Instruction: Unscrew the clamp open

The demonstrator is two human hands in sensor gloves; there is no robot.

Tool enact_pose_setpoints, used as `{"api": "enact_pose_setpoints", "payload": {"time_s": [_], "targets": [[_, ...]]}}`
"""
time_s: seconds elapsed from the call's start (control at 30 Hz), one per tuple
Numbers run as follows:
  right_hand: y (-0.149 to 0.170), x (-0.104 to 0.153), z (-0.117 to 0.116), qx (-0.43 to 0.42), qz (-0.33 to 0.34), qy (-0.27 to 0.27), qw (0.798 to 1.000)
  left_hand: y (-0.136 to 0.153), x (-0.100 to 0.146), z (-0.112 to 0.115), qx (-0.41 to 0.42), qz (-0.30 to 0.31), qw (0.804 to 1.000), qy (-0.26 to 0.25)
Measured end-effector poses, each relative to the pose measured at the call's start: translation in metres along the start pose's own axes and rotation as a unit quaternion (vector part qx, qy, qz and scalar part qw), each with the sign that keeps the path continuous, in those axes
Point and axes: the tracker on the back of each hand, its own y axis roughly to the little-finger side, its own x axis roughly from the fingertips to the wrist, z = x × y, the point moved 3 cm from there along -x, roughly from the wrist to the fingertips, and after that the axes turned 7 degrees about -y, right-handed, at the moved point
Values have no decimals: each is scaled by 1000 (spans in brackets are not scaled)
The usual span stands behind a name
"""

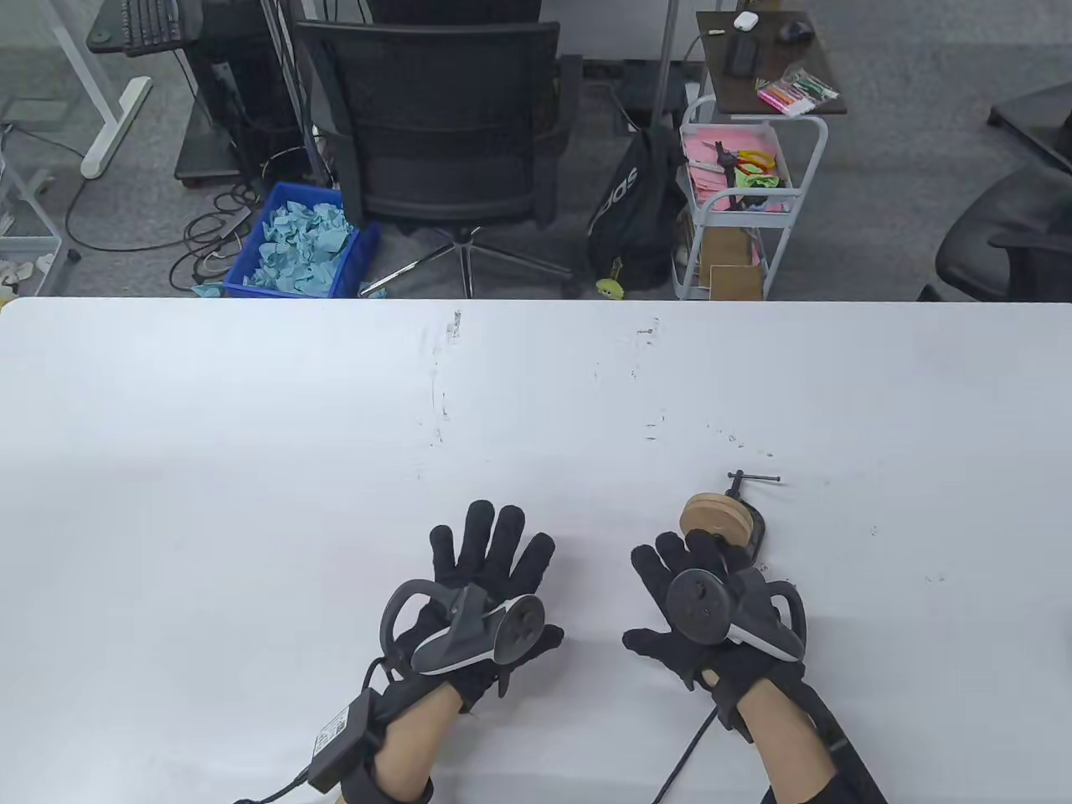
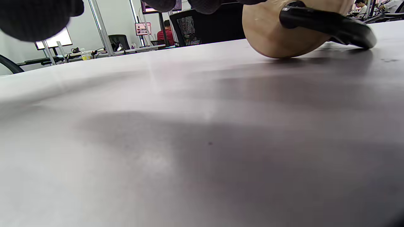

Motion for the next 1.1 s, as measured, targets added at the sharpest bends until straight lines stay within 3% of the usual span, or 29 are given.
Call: {"api": "enact_pose_setpoints", "payload": {"time_s": [0.3, 0.43, 0.53, 0.73, 0.87, 1.0, 1.1], "targets": [[7, 3, 8, -23, -11, 7, 1000, 4, -1, 2, -2, -6, 1000, 12], [10, 10, 17, -127, 16, -37, 991, 3, -3, 1, -16, -7, 1000, 16], [26, 15, 35, -150, 3, 2, 989, 0, -3, 1, -14, -4, 1000, 17], [96, 16, 69, -204, -105, 27, 973, -2, -2, -2, -8, 1, 1000, 14], [147, 2, 82, -288, -199, 94, 932, -3, -1, -4, -8, 1, 1000, 11], [171, -29, 66, -271, -261, 7, 926, 1, 0, -6, -6, -5, 1000, 6], [180, -47, 52, -270, -289, -14, 918, 4, 1, -8, -3, -8, 1000, -7]]}}
